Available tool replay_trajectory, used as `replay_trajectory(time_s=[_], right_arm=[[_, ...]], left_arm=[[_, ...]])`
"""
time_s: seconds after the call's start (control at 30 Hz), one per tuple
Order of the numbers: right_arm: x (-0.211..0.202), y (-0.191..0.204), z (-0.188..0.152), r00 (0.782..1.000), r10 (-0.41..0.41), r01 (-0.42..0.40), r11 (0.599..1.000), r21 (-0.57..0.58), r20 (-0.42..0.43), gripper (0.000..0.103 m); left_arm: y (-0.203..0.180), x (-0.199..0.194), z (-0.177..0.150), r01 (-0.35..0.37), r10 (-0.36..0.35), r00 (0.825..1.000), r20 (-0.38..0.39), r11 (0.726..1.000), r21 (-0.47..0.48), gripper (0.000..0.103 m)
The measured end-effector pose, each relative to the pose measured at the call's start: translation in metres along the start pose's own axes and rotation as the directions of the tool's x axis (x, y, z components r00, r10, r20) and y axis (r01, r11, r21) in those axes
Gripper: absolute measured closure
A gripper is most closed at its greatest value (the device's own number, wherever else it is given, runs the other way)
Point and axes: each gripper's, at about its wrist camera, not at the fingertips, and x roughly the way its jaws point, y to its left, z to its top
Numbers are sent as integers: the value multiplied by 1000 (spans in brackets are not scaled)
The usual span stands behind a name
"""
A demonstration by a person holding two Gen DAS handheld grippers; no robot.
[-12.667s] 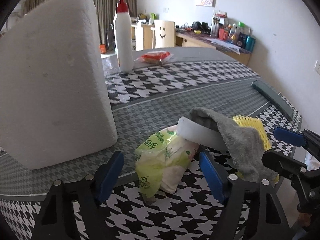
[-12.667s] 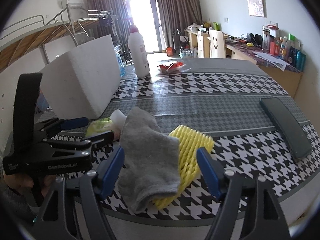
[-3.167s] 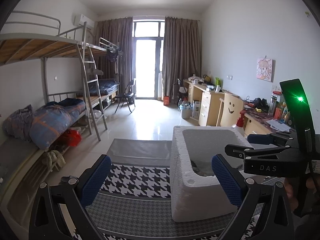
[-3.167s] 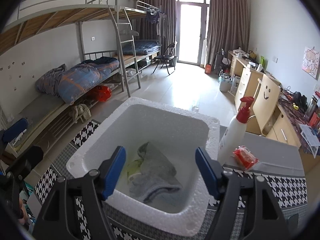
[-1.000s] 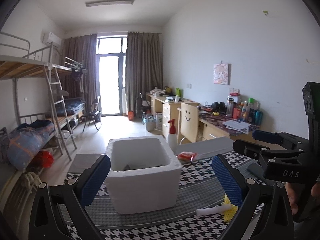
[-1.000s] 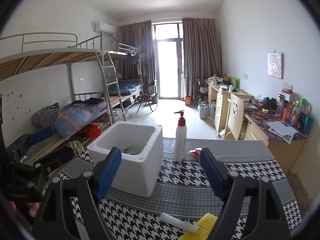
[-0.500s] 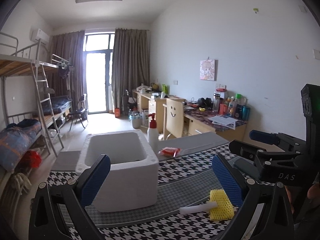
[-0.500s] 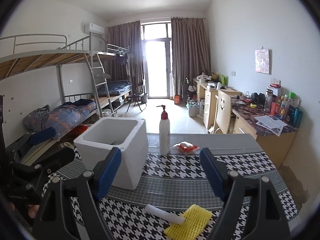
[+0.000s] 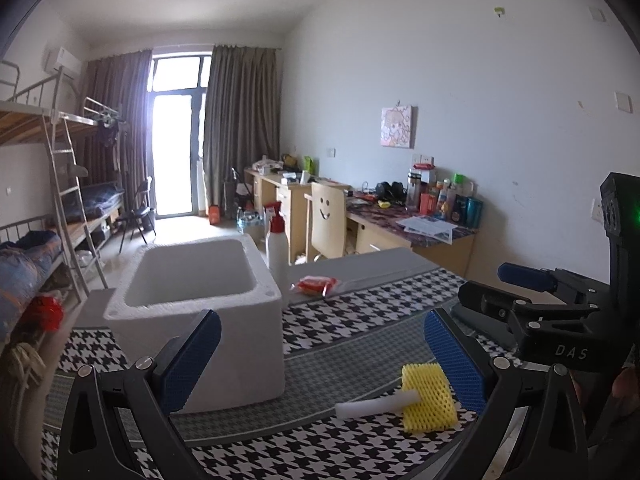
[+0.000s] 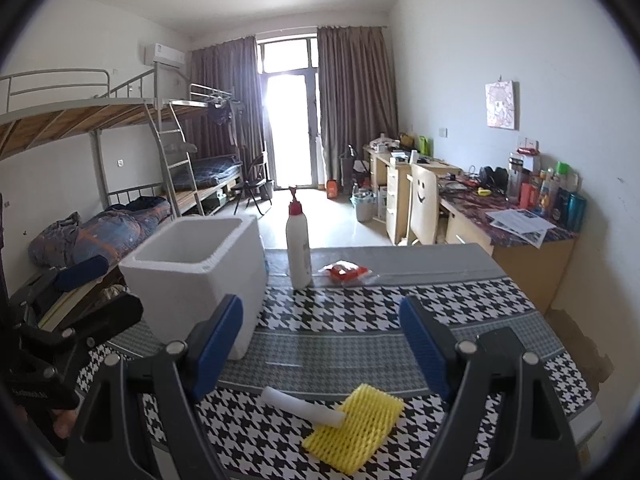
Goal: Organize soft objects
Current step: 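Move the left tool to the white foam tube and close on it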
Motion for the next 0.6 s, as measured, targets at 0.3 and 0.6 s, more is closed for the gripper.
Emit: replay_trajectory(time_s=[0.3,0.6], right_arm=[[4,-11,-19,999,-24,24,999,21,-29,19],[12,-19,-34,996,-49,52,998,44,-77,19]], left_arm=[[-5,24,-21,39,-37,997,-67,999,37,1],[-10,41,-33,72,-63,991,-121,995,74,1]])
